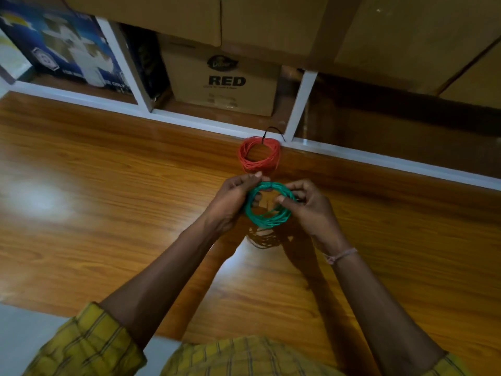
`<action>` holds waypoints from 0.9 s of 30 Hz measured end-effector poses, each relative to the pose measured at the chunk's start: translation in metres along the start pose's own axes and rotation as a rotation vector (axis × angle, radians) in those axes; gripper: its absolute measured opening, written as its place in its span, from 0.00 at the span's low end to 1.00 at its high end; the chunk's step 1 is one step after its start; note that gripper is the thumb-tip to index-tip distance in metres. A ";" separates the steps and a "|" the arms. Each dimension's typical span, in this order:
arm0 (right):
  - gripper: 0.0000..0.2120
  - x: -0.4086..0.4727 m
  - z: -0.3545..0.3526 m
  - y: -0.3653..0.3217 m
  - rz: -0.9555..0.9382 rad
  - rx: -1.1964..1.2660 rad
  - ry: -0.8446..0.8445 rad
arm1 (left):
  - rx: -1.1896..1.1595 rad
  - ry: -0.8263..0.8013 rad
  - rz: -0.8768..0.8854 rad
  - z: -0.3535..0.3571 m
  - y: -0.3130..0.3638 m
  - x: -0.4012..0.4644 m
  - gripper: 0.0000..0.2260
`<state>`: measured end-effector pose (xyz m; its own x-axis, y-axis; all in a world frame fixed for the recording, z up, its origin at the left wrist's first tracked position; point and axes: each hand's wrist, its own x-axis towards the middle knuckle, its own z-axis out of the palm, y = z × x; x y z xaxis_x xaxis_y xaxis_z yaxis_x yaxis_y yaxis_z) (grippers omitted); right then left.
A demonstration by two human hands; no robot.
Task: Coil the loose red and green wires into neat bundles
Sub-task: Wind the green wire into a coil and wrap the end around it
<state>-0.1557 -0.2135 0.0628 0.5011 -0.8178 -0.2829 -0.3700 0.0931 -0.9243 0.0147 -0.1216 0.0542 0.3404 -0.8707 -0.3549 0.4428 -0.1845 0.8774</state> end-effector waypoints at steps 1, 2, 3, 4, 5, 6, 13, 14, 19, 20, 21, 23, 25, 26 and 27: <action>0.12 0.010 -0.004 -0.001 0.032 0.016 0.062 | 0.056 -0.001 0.012 0.001 0.006 0.008 0.13; 0.12 0.021 -0.010 -0.002 0.064 0.055 0.124 | 0.143 0.010 0.043 0.002 0.012 0.015 0.13; 0.13 0.032 -0.017 -0.003 0.096 0.099 0.190 | 0.276 0.041 0.090 0.000 0.015 0.026 0.13; 0.13 0.045 -0.023 -0.003 0.129 0.131 0.259 | 0.468 0.077 0.159 -0.002 0.016 0.037 0.12; 0.14 0.058 -0.029 -0.002 0.161 0.145 0.326 | 0.708 0.110 0.251 -0.006 0.016 0.048 0.12; 0.14 0.069 -0.033 -0.001 0.191 0.137 0.373 | 0.933 0.122 0.341 -0.010 0.014 0.060 0.14; 0.31 0.087 -0.031 0.027 -0.096 -0.912 0.332 | 1.550 -0.034 0.440 -0.026 -0.026 0.108 0.47; 0.32 0.088 -0.029 0.030 -0.185 -0.978 0.280 | 1.556 -0.033 0.462 -0.025 -0.029 0.111 0.47; 0.33 0.089 -0.018 0.064 -0.201 -1.121 -0.064 | 1.692 -0.118 0.406 -0.021 -0.041 0.118 0.40; 0.34 0.087 -0.017 0.069 -0.202 -1.125 -0.068 | 1.714 -0.126 0.411 -0.022 -0.045 0.116 0.39; 0.34 0.084 -0.017 0.073 -0.207 -1.132 -0.058 | 1.728 -0.129 0.415 -0.024 -0.048 0.111 0.39; 0.34 0.072 -0.019 0.076 -0.213 -1.156 -0.037 | 1.740 -0.140 0.402 -0.023 -0.055 0.097 0.38; 0.34 0.056 -0.022 0.081 -0.224 -1.160 -0.025 | 1.738 -0.151 0.404 -0.023 -0.066 0.080 0.36; 0.34 0.048 -0.024 0.084 -0.227 -1.153 -0.016 | 1.738 -0.150 0.423 -0.026 -0.071 0.071 0.36; 0.34 0.042 -0.026 0.087 -0.229 -1.148 -0.008 | 1.739 -0.150 0.443 -0.028 -0.076 0.064 0.36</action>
<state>-0.1877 -0.2546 -0.0231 0.6509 -0.7451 -0.1455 -0.7579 -0.6267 -0.1811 0.0261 -0.1504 -0.0442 0.0653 -0.9945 -0.0817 -0.9714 -0.0821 0.2226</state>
